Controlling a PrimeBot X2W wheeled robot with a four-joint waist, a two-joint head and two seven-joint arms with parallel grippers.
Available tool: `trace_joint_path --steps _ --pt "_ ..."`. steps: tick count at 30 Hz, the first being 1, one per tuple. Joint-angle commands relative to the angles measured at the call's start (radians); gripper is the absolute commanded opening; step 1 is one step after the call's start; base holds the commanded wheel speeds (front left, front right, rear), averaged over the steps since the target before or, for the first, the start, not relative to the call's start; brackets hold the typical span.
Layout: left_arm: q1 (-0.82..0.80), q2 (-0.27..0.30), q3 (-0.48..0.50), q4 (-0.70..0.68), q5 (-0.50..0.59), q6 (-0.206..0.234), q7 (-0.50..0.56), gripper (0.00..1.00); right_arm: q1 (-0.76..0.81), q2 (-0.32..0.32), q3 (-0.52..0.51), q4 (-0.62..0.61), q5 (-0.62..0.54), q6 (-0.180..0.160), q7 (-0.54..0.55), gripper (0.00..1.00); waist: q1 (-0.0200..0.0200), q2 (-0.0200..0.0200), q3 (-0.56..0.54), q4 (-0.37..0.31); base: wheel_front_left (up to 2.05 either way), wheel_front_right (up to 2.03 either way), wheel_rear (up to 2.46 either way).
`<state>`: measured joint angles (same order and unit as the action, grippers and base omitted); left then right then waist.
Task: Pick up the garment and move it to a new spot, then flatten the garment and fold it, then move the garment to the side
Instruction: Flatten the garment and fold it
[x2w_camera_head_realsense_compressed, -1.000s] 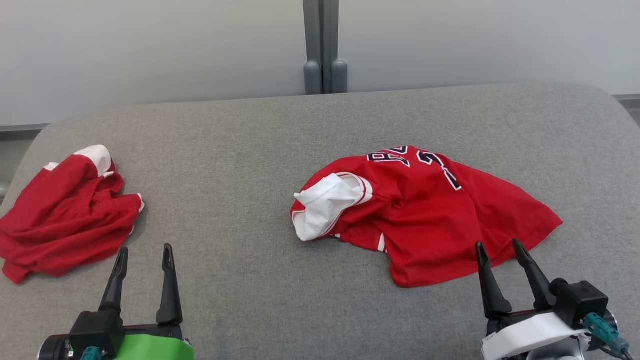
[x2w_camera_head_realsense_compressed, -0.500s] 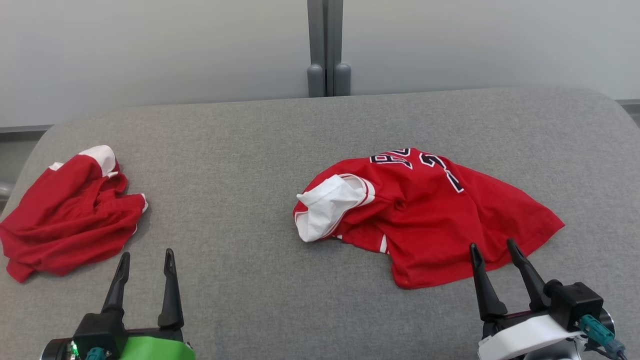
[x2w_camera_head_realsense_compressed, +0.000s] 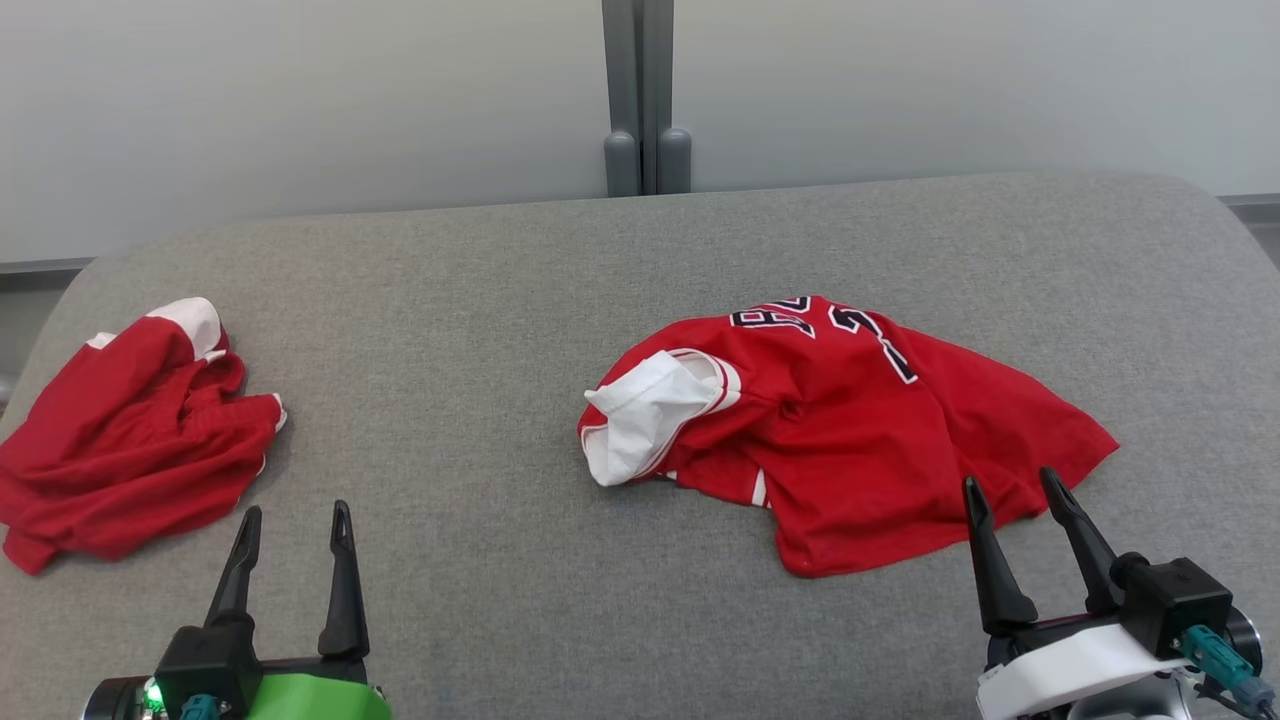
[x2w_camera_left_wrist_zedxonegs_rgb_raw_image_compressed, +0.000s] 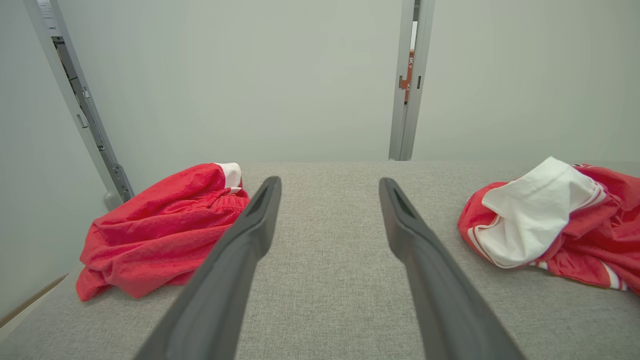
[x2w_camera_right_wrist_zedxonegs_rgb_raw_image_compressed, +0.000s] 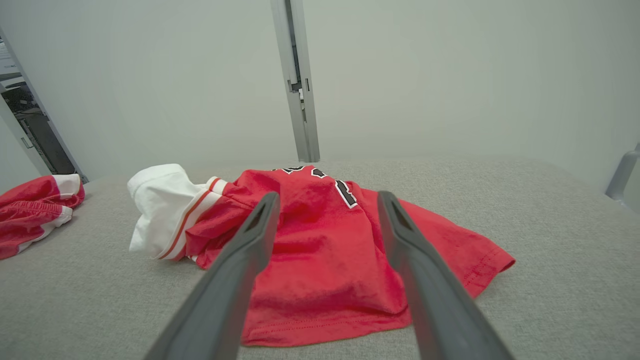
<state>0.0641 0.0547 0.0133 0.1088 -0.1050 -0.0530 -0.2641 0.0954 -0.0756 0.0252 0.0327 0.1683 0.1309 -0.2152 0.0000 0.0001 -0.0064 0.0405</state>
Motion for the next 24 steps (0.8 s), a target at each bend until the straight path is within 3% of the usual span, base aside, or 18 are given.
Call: trace_joint_path --steps 1,24 --pt "0.000 0.000 0.002 0.004 0.009 0.004 -0.001 1.00 0.010 -0.001 -0.004 -0.009 -0.011 0.000 0.004 1.00 0.0000 -0.0001 -0.001 0.000 0.00 0.00 0.00" --pt "0.003 0.009 0.003 0.019 -0.006 0.011 -0.001 1.00 0.027 0.009 -0.013 -0.018 -0.022 0.000 0.030 1.00 0.0000 -0.0001 -0.010 0.000 0.00 0.00 0.00"
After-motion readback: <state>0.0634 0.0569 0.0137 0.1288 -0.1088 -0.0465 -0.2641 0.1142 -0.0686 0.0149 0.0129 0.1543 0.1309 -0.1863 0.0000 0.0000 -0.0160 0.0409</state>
